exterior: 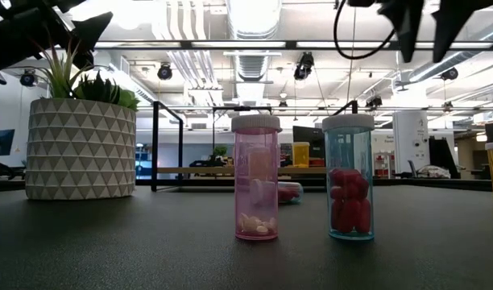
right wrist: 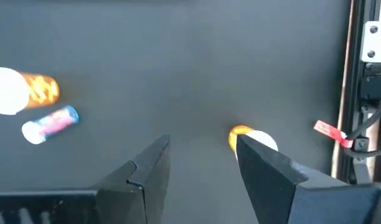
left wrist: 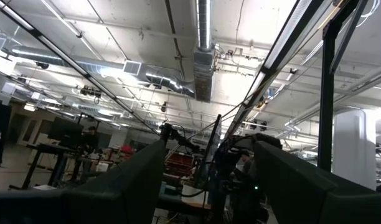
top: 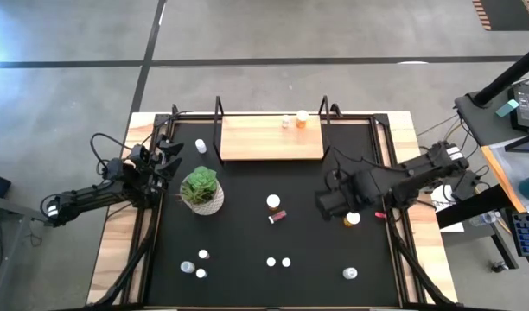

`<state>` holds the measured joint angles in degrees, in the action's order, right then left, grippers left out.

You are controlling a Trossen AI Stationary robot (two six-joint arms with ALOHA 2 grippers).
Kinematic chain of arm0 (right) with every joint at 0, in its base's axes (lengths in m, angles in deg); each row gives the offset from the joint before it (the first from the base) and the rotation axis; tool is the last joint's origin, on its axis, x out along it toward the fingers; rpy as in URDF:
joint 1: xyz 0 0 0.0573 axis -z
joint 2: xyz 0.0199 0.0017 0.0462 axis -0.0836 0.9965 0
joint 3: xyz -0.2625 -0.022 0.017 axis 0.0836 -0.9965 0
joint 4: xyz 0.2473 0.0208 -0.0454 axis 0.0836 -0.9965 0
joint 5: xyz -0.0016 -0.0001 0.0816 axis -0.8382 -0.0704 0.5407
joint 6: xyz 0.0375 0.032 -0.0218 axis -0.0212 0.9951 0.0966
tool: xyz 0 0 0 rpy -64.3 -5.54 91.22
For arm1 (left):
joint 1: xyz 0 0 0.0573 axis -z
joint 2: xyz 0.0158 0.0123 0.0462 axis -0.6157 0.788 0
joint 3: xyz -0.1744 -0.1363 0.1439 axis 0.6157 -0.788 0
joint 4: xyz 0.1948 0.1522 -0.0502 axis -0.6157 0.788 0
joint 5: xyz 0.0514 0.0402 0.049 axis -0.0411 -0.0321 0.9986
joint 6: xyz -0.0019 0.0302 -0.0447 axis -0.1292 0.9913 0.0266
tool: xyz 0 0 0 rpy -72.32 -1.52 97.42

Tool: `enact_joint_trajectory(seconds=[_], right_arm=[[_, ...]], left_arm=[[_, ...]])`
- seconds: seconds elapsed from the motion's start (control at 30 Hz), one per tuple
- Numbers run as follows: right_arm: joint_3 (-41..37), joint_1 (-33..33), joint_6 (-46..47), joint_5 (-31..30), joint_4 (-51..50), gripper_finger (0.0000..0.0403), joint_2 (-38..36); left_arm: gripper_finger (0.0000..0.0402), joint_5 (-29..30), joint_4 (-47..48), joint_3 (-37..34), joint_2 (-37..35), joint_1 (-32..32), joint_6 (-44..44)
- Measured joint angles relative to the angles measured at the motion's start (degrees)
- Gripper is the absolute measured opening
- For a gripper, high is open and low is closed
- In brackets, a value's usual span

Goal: Pick and place medicine bottles onto shelf by color
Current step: Put the bottom right white pill bottle on the shelf

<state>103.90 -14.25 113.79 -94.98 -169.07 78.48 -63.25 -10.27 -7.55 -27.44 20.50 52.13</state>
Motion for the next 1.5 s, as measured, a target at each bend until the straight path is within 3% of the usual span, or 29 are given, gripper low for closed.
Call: enact_joint_trajectory(seconds=[0.13,0.37,0.57,0.8,1.23,1.5], right_arm=[[-0.27,-3.18,0.07,0.72,-2.38,0.0173,0.00],[-7.35,-11.54,6.11,9.29,-1.56,0.0170,-3.54],[-15.26,-23.94,16.02,10.63,10.60,0.0157,-8.68],[-22.33,-33.37,23.63,10.60,22.04,0.0146,-9.88],[-26.24,-33.74,17.63,9.90,34.21,0.0145,-6.10],[-22.43,-33.80,12.24,10.03,34.44,0.0190,-1.49]], left_arm=[[0.0233,0.01,-0.02,-0.01,0.02,0.00,0.01],[0.0233,0.00,0.00,0.01,0.00,0.00,0.01],[0.0233,0.00,0.00,0.01,0.01,0.00,0.01],[0.0233,0.00,-0.02,0.01,0.02,0.01,-0.01],[0.0233,0.01,-0.02,0.01,0.00,0.00,-0.01],[0.0233,0.00,-0.01,0.01,0.00,0.00,0.00]])
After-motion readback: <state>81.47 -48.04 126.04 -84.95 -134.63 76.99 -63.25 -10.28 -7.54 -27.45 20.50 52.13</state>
